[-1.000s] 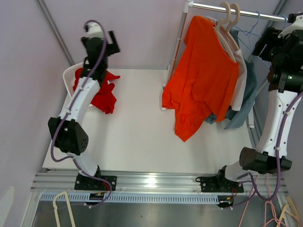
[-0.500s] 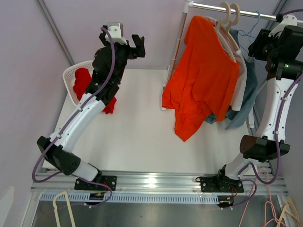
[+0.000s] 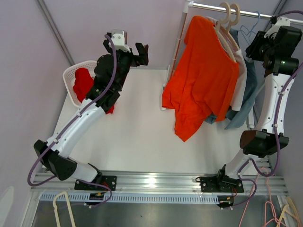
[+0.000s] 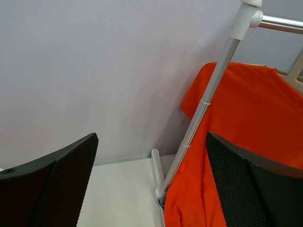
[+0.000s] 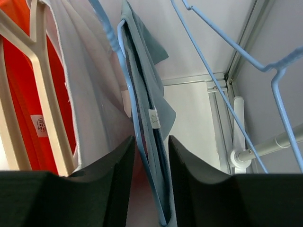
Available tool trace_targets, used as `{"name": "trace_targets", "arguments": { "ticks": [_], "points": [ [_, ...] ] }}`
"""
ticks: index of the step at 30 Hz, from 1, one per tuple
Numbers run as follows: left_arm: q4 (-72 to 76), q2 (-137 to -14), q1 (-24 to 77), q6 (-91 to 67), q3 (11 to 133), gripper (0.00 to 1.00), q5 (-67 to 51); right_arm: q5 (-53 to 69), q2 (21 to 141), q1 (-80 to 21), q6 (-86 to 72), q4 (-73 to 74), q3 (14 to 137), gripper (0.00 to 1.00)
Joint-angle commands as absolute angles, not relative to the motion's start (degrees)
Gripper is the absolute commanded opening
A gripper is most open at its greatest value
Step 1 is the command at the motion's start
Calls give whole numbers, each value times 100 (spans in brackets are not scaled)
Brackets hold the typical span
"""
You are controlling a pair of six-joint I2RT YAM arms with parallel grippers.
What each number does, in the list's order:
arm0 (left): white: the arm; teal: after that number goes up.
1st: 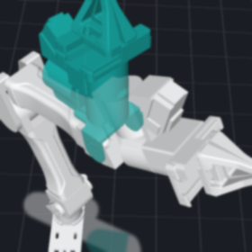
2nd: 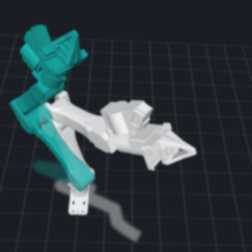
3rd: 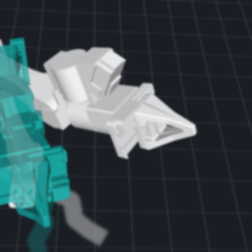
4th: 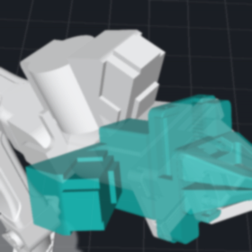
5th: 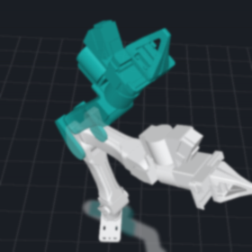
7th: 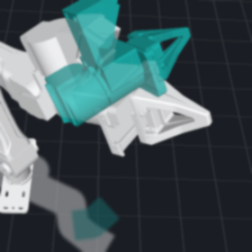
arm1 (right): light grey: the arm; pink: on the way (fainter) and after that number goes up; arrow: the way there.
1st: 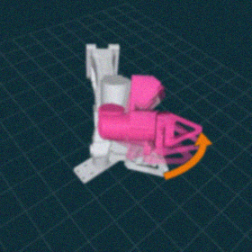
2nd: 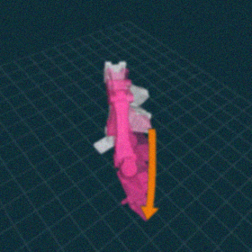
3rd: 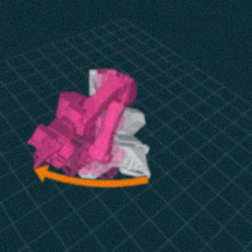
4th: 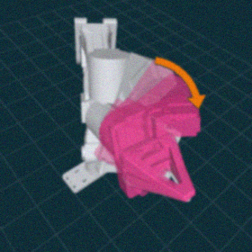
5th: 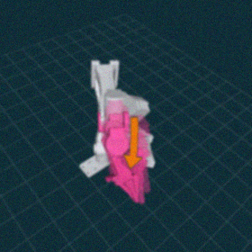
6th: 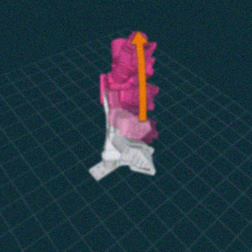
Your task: Remove the t-shirt from the hanger
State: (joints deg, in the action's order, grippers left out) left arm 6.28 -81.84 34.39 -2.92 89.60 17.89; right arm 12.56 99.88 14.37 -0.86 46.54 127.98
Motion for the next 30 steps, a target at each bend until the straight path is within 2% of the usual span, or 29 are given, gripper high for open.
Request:
{"name": "trace_targets", "arguments": {
  "ticks": [1,5,6,13,21,27,30],
  "points": [
    [861,-7893,3472,-202,8895,100,1872,1336,9967,1433,-53,4500,12937,37],
    [861,-7901,3498,-176,8877,99,1855,1204,9976,1363,-88,4316,12973,15],
    [870,-7910,3507,-150,8877,100,1828,1195,9976,1362,-105,4263,13007,1],
    [712,-7928,3586,-158,8912,99,1610,1204,9967,1283,-544,3841,13087,0],
    [703,-7840,4218,491,8965,100,1625,615,9906,1178,-563,3806,13614,0],
    [624,-7778,4579,642,9000,99,1785,738,9528,1169,-483,3990,13624,0],
    [598,-7612,4807,598,8860,100,1679,353,9107,1090,-510,4210,13282,0]
  ]
}}
